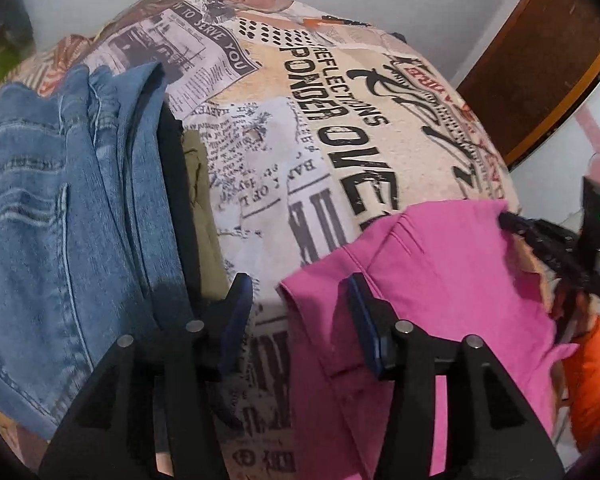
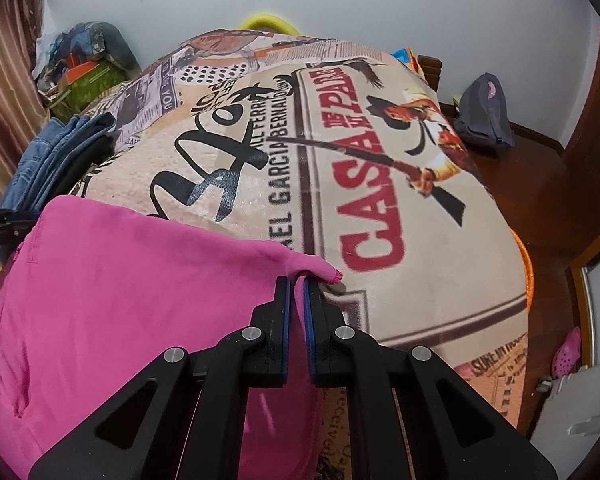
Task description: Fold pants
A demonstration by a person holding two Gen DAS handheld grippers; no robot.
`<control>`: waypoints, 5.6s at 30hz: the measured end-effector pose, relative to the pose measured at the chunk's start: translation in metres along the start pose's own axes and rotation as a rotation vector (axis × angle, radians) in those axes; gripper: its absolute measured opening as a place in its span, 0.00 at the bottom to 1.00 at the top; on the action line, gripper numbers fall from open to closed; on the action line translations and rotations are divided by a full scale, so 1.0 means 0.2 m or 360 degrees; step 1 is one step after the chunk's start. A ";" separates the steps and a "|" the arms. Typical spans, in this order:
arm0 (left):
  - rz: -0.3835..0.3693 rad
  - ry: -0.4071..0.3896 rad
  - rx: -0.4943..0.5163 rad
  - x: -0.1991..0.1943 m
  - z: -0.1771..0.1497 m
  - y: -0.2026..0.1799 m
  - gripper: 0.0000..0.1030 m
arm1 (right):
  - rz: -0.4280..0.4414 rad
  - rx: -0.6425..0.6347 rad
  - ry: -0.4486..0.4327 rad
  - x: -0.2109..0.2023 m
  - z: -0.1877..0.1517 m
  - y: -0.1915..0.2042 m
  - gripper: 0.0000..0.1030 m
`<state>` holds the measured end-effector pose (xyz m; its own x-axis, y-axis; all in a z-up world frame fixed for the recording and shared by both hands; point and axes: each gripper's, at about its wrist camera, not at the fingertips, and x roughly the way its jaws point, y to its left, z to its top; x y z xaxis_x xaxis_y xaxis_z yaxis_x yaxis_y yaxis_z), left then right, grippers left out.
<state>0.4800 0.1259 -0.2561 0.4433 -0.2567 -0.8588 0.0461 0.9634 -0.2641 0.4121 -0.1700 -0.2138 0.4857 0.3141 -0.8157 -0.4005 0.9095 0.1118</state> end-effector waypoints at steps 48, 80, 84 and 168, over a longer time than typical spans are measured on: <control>0.0121 -0.0308 0.0322 -0.61 -0.12 -0.32 0.12 | -0.0014 -0.0038 -0.0260 -0.66 0.10 0.22 0.07; 0.0191 -0.0328 0.0290 -0.55 -0.08 -0.17 0.12 | 0.0082 -0.0066 -0.0186 -0.22 0.34 0.25 0.04; 0.0197 -0.0392 0.0338 -0.75 -0.16 -0.28 0.12 | 0.0104 -0.0062 -0.0294 -0.53 0.31 0.27 0.04; 0.0198 -0.0267 0.0231 -0.98 -1.21 -0.48 0.37 | 0.0123 0.0090 -0.0089 -0.97 -0.89 0.56 0.32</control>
<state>0.1715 0.0652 -0.1689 0.5953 -0.1306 -0.7928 0.1046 0.9909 -0.0847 0.1345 -0.1765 -0.1449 0.4984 0.3974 -0.7705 -0.3949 0.8952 0.2063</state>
